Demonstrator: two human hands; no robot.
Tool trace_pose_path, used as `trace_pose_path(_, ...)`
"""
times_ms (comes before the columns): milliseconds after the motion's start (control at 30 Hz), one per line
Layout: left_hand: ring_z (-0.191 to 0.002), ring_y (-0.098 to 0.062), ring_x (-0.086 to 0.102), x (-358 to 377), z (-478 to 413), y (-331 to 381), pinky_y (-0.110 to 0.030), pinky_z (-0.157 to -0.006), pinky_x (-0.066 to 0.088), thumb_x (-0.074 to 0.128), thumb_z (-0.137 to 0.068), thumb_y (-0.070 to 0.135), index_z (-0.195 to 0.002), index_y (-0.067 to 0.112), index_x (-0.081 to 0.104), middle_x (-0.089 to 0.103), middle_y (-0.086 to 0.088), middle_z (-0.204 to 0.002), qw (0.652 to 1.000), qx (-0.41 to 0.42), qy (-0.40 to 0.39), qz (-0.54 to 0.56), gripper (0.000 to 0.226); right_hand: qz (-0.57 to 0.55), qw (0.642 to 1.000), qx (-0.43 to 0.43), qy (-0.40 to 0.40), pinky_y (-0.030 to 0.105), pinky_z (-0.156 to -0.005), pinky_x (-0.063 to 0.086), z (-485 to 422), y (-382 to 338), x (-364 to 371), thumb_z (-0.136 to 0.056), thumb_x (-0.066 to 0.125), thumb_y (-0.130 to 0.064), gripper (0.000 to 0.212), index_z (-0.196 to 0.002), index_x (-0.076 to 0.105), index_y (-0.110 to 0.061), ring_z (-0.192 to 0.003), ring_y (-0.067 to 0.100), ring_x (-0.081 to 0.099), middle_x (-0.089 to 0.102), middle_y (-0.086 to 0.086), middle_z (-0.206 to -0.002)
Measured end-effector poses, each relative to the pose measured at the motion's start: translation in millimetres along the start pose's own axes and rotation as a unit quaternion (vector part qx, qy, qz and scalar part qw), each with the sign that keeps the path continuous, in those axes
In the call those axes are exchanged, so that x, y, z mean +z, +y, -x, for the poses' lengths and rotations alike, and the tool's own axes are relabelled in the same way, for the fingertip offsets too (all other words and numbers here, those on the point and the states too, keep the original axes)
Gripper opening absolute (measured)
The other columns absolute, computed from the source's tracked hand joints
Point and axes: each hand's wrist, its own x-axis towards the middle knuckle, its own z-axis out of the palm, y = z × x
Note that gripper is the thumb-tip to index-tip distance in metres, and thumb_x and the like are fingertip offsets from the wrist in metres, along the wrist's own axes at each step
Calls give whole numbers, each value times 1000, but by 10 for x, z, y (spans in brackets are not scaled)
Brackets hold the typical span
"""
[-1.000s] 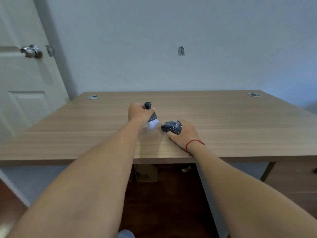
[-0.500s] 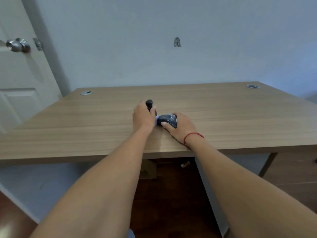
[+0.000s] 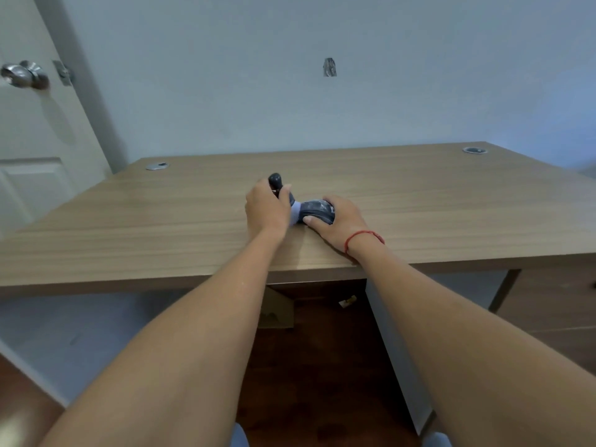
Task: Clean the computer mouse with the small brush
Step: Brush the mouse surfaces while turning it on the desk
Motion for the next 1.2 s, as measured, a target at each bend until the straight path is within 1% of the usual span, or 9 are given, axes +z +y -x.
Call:
trace_pose_path(133, -93, -35, 63, -94, -45, -52, -36, -75, 46, 63, -89, 29, -90, 1, 65, 70, -17, -96, 998, 22, -24, -49, 28, -17, 1000, -4, 3, 44, -92, 52, 25, -18, -17, -80, 74, -40, 42, -114, 64, -17, -101, 24, 61, 67, 5, -109)
trace_pose_path(267, -74, -25, 56, -120, -113, 180, -35, -72, 47, 64, -87, 30, -75, 9, 57, 64, -10, -77, 999, 40, 0, 37, 26, -9, 1000, -5, -2, 44, -89, 52, 35, -42, -43, -80, 74, -40, 39, -108, 64, -16, -97, 25, 61, 67, 6, -105)
trace_pose_path(333, -75, -25, 59, -67, -68, 242, -36, -75, 49, 65, -86, 29, -77, 7, 60, 65, -9, -77, 997, 51, -2, 56, 24, -14, 1000, -6, -1, 43, -89, 52, 41, -50, -48, -80, 75, -37, 35, -105, 63, -15, -96, 26, 62, 67, 7, -103)
trace_pose_path(433, -88, -34, 65, 9, 41, 124, -40, -78, 51, 63, -88, 29, -86, -1, 65, 71, -17, -90, 999, 41, -3, 4, 29, -12, 1000, -5, 0, 42, -88, 53, 55, -62, -45, -81, 75, -35, 36, -108, 62, -15, -95, 25, 62, 66, 6, -104)
trace_pose_path(567, -89, -34, 64, -64, 51, -13, -36, -73, 46, 63, -90, 27, -86, -1, 66, 70, -18, -92, 998, 29, -6, -48, 28, 0, 1000, -7, -2, 44, -89, 54, 58, -70, -39, -81, 74, -39, 41, -114, 62, -17, -97, 24, 62, 66, 4, -107)
trace_pose_path(767, -81, -32, 66, -54, 79, 157, -38, -77, 52, 65, -87, 29, -82, -1, 66, 71, -16, -83, 995, 69, 35, 64, 31, -5, 1000, 0, -7, 45, -89, 53, 77, -83, -56, -82, 73, -37, 37, -112, 62, -18, -96, 25, 62, 66, 5, -106)
trace_pose_path(867, -84, -31, 66, 15, 124, 85, -38, -77, 52, 64, -87, 28, -86, 1, 66, 71, -15, -87, 998, 62, 25, 21, 28, -6, 1000, 2, -3, 45, -89, 53, 88, -97, -68, -82, 73, -36, 35, -110, 62, -17, -95, 25, 62, 66, 5, -105)
trace_pose_path(1033, -81, -26, 64, -39, 49, -51, -31, -67, 42, 64, -89, 31, -83, 2, 68, 72, -13, -88, 999, 20, 4, -43, 30, -15, 1000, 12, -9, 43, -98, 50, 116, -125, -96, -83, 74, -35, 52, -127, 56, -14, -109, 24, 59, 63, 5, -121)
trace_pose_path(1200, -74, -33, 63, -24, 21, 145, -34, -67, 44, 64, -88, 33, -73, -3, 65, 70, -18, -76, 997, 70, 25, 24, 38, -14, 999, 27, -10, 42, -107, 43, 126, -122, -110, -83, 74, -37, 71, -143, 44, -14, -126, 26, 52, 54, 6, -139)
